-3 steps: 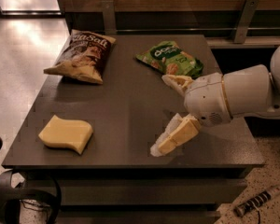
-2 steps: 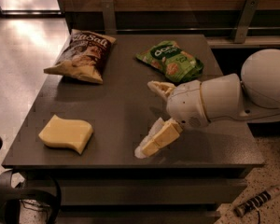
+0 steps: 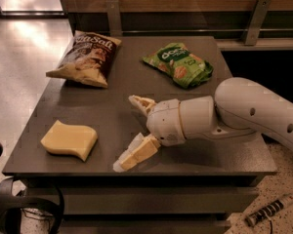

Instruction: Pick sponge

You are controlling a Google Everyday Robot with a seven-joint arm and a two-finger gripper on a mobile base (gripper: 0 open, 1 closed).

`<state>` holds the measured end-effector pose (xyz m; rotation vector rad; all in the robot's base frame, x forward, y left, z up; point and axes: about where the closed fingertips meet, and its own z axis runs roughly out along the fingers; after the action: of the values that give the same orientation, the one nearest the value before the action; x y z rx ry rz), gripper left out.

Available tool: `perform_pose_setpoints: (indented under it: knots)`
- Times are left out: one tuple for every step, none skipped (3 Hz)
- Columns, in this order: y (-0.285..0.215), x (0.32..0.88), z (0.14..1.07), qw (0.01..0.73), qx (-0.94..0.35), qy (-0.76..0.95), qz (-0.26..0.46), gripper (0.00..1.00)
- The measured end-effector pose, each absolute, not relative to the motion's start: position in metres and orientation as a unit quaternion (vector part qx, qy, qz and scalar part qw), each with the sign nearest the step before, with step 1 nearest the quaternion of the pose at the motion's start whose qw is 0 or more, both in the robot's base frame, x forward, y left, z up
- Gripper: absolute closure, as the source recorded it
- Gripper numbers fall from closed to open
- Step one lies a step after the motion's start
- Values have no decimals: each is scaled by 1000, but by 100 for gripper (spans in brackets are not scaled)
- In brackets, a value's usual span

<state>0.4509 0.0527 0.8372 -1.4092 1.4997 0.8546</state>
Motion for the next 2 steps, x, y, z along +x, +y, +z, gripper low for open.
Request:
perform_pose_setpoints:
  knots:
    - [75, 446, 835, 452, -563, 586, 367, 0]
    - [100, 442, 834, 460, -560, 574, 383, 0]
